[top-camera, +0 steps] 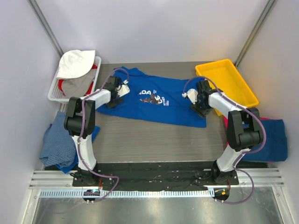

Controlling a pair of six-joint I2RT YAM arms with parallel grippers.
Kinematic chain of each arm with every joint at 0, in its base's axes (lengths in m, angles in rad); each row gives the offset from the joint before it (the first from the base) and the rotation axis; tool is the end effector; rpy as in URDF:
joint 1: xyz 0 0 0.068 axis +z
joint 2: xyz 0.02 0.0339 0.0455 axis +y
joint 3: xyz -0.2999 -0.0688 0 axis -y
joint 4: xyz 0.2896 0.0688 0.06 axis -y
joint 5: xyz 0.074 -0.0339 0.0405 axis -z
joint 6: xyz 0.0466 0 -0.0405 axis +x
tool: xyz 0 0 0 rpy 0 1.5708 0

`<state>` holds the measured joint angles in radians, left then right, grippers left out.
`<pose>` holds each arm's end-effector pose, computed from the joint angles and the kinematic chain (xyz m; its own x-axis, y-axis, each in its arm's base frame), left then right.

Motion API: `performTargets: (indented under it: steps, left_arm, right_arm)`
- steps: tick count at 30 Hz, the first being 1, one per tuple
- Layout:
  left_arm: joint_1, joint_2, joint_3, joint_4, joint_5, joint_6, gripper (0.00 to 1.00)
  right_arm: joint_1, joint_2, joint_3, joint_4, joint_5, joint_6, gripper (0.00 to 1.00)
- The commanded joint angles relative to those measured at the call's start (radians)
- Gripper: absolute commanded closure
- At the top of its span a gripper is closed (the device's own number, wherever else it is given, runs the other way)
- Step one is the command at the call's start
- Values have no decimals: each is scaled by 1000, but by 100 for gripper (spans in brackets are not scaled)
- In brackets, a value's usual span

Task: Fold and stack the t-shirts
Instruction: Fold the flattened tshirt in 1/3 of the way

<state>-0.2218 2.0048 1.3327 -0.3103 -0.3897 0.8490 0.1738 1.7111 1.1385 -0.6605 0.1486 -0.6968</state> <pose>0.4673 -0.0872 0.1548 -0.5378 0.8331 -0.1295 0.6076 0.4895 0.6254 0.3731 0.0585 0.1907 -0.6339 -0.7557 -0.1644 -0.6905 0.6488 -0.3198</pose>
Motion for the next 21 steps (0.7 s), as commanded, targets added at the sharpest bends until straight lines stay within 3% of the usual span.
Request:
performTargets:
  steps: [1,12,21]
  left_arm:
    - [13,-52,-12,-33,54,-36,11]
    - [-10,-198,3,-101,87,-64,10]
    - [-16,-210,17,-101,81,-90,10]
  right_arm:
    - [24,-4,18,19,16,14,44]
    - [107,-16,30,10,9,56,44]
    - [147,28,-26,64,12,59,44]
